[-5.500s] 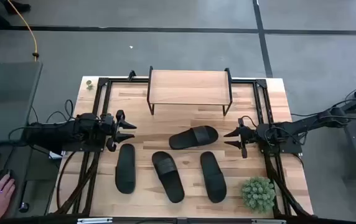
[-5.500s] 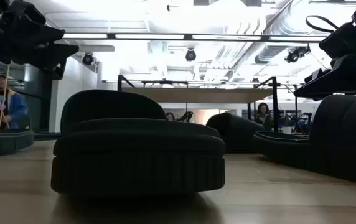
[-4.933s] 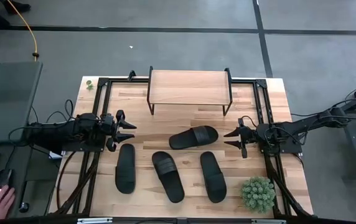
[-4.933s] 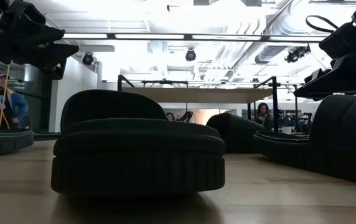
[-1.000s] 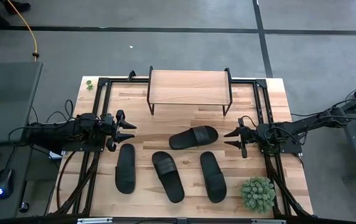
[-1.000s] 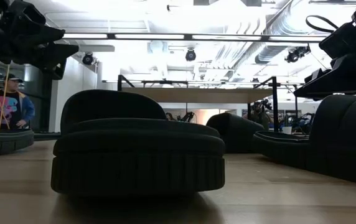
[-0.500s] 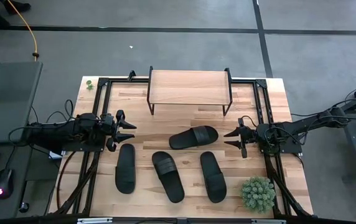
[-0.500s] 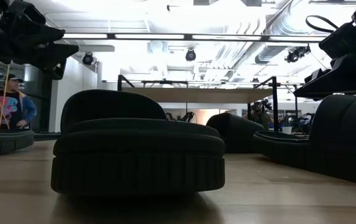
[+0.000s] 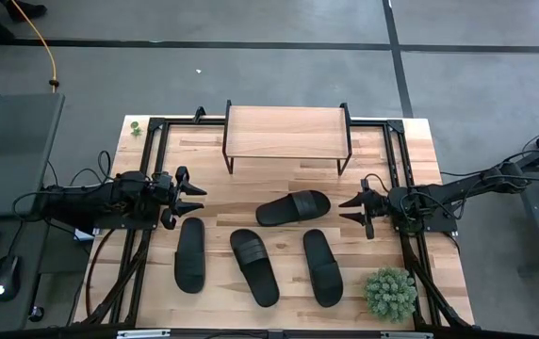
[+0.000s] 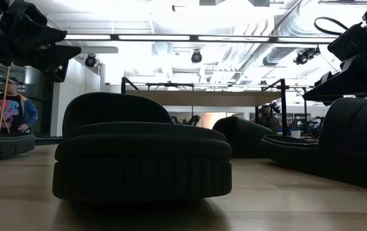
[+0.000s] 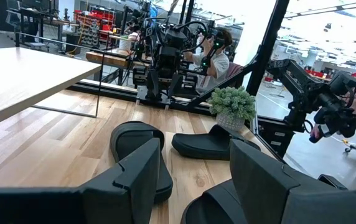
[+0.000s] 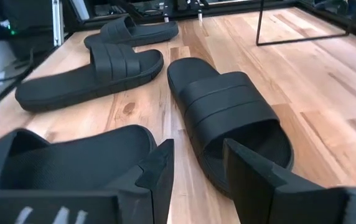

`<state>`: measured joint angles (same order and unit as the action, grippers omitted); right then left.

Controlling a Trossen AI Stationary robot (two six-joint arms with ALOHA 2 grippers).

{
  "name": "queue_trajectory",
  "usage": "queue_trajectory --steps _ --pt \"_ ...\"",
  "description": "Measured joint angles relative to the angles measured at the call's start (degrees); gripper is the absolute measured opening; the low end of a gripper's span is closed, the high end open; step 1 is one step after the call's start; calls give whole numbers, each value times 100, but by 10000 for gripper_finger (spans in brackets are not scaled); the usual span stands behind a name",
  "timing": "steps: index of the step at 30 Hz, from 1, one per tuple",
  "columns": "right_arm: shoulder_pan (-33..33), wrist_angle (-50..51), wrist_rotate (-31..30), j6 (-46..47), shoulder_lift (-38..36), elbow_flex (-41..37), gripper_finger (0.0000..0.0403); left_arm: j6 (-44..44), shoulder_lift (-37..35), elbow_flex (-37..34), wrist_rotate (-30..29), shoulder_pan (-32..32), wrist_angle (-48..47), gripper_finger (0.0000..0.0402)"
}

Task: Pick and place slides into the shelf
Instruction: Put the black slide on the shelf

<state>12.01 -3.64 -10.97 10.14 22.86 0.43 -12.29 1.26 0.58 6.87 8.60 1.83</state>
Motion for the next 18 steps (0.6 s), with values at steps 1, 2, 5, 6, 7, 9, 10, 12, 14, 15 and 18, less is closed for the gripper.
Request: queue_trajectory --steps 1,2,5,6,7,9,10,12,14,15,18 --pt "0 0 -1 94 1 0 129 0 0 0 -1 0 1 177" --pt "0 0 -1 198 1 1 129 0 -1 -1 1 0 2 177" --pt "0 0 0 428 -1 0 129 0 -1 0 -1 0 2 177" --pt "0 0 -1 481 1 1 129 0 0 -2 -1 0 2 177" --pt "0 0 1 523 1 2 129 0 -1 0 0 0 0 177" --pt "0 0 0 594 1 1 129 0 0 -1 1 0 0 177" --pt "0 0 1 642 1 0 129 0 0 -1 -1 0 0 177" --pt "0 0 0 654 1 0 129 0 0 -1 1 0 1 177" --pt "0 -8 1 700 -1 2 129 0 0 -2 1 0 2 177" --pt "0 -21 1 775 0 1 129 0 0 -1 -1 0 1 177" --pt "0 -31 1 804 1 0 129 0 0 -2 -1 0 0 177"
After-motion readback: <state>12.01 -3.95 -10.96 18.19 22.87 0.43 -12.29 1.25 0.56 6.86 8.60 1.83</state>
